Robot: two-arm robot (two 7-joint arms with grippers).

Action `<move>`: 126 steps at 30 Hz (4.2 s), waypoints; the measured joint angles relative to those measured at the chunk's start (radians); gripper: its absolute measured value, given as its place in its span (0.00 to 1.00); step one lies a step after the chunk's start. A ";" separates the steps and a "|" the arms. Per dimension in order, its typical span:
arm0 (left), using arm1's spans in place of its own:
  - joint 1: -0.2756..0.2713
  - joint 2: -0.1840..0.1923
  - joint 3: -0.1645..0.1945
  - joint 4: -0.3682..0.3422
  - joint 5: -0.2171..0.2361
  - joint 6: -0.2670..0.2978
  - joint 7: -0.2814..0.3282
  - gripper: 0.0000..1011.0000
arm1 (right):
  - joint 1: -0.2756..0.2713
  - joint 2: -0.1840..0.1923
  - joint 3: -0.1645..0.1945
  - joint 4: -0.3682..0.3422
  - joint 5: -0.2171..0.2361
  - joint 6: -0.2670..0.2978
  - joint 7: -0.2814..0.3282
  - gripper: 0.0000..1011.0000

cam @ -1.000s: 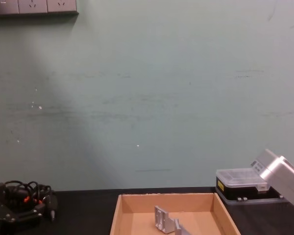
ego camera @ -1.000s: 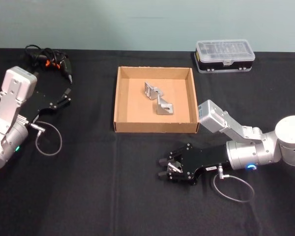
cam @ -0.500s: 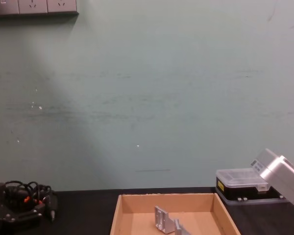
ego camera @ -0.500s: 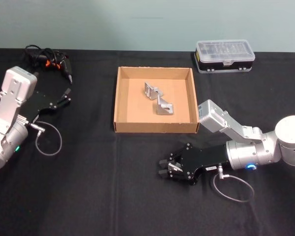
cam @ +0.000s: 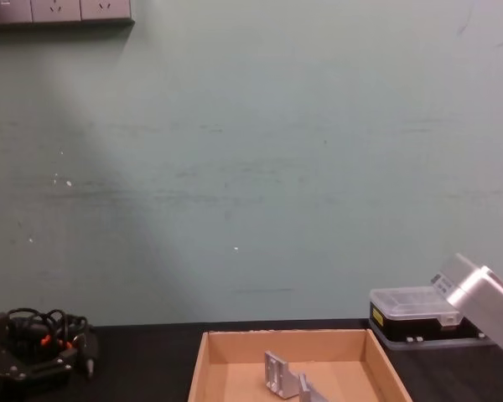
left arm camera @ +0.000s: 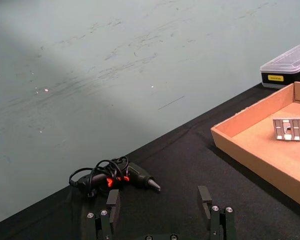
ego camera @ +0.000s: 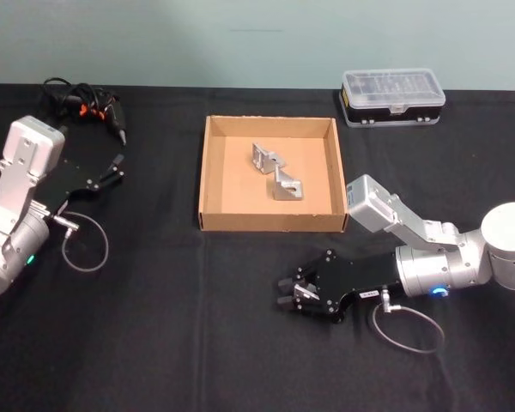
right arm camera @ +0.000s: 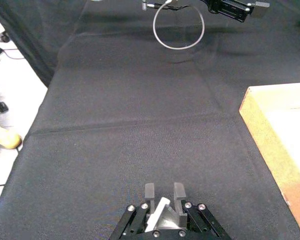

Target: Use one hand to pick up the angle iron from the table and place it into the box.

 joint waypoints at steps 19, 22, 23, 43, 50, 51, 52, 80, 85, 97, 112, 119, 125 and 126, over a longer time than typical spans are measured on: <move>0.000 0.000 0.000 0.000 0.000 0.000 0.000 1.00 | -0.006 0.007 0.030 -0.054 0.018 -0.005 -0.015 0.22; 0.000 0.000 0.000 0.000 0.000 0.000 0.000 1.00 | -0.003 0.006 0.033 -0.056 0.022 -0.005 -0.015 0.22; 0.000 0.000 0.000 0.000 0.000 0.000 0.000 1.00 | -0.002 0.005 0.034 -0.056 0.023 -0.005 -0.015 0.22; 0.000 0.000 0.000 0.000 0.000 0.000 0.000 1.00 | 0.064 -0.034 0.055 0.000 0.039 -0.004 -0.022 0.22; 0.000 0.000 0.000 0.000 0.000 0.000 0.000 1.00 | 0.091 -0.054 0.057 0.033 0.037 -0.016 -0.021 0.22; 0.000 0.000 0.000 0.000 0.000 0.000 0.000 1.00 | 0.094 -0.056 0.057 0.037 0.037 -0.018 -0.021 0.22; 0.000 0.000 0.000 0.000 0.000 0.000 0.000 1.00 | 0.098 -0.061 0.058 0.043 0.036 -0.022 -0.021 0.22; 0.000 0.000 0.000 0.000 0.000 0.000 0.000 1.00 | 0.170 -0.152 0.082 0.185 0.031 -0.046 -0.040 0.22; 0.000 0.000 0.000 0.000 0.000 0.000 0.000 1.00 | 0.189 -0.171 0.088 0.226 0.032 -0.046 -0.038 0.22; 0.000 0.000 0.000 0.000 0.000 0.000 0.000 1.00 | 0.248 -0.225 0.115 0.369 0.033 -0.050 -0.039 0.22; 0.000 0.000 0.000 0.000 0.000 0.000 0.000 1.00 | 0.281 -0.284 0.157 0.504 0.017 -0.046 -0.076 0.22; 0.000 0.000 0.000 0.000 0.000 0.000 0.000 1.00 | 0.297 -0.313 0.170 0.564 -0.002 -0.046 -0.095 0.22; 0.000 0.000 0.000 0.000 0.000 0.000 0.000 1.00 | 0.310 -0.338 0.172 0.617 -0.028 -0.057 -0.117 0.22; 0.000 0.000 0.000 0.000 0.000 0.000 0.000 1.00 | 0.311 -0.341 0.173 0.624 -0.031 -0.058 -0.120 0.22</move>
